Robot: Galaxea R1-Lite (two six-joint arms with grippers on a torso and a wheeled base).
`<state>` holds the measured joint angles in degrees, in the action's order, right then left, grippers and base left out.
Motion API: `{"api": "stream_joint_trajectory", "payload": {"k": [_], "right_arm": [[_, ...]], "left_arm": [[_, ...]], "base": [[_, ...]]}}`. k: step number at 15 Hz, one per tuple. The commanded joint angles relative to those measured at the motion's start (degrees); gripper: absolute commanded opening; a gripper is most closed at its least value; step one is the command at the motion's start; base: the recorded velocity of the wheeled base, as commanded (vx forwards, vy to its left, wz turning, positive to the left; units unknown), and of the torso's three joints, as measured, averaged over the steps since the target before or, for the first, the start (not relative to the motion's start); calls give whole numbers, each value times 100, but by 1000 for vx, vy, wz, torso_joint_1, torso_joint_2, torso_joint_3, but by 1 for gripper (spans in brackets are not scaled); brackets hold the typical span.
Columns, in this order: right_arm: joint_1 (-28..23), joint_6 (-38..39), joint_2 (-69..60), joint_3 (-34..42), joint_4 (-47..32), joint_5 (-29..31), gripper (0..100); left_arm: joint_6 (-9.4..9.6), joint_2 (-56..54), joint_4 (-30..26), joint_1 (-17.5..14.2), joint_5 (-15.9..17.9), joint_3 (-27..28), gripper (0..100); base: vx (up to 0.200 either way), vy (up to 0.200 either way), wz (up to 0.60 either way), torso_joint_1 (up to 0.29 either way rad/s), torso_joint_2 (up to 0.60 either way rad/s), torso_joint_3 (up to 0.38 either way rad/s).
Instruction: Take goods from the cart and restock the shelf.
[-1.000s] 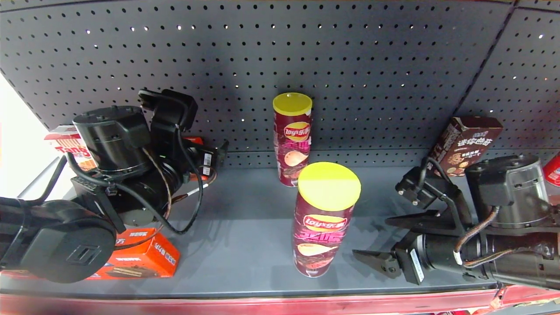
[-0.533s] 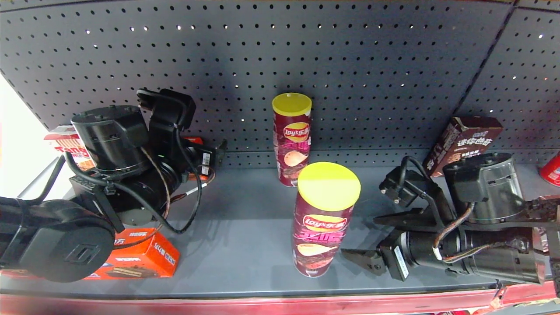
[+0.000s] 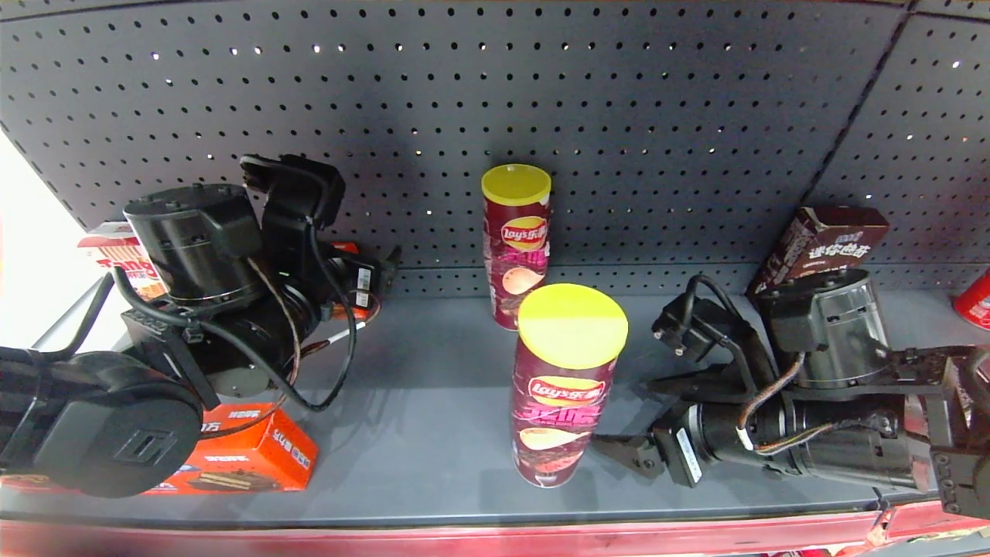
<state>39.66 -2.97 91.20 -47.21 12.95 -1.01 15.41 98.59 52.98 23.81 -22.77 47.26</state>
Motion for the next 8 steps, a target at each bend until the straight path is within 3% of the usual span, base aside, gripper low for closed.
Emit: {"api": "stream_joint_trajectory", "payload": {"k": [1, 8], "right_arm": [[7, -1, 65, -33, 6, -4, 100], [121, -1, 258, -262, 6, -4, 100]], "left_arm": [[6, 3, 2, 1, -8, -7, 100], [-3, 3, 2, 1, 1, -7, 100]], "base": [[0, 0, 0, 0, 0, 0], [0, 0, 0, 0, 0, 0]]}}
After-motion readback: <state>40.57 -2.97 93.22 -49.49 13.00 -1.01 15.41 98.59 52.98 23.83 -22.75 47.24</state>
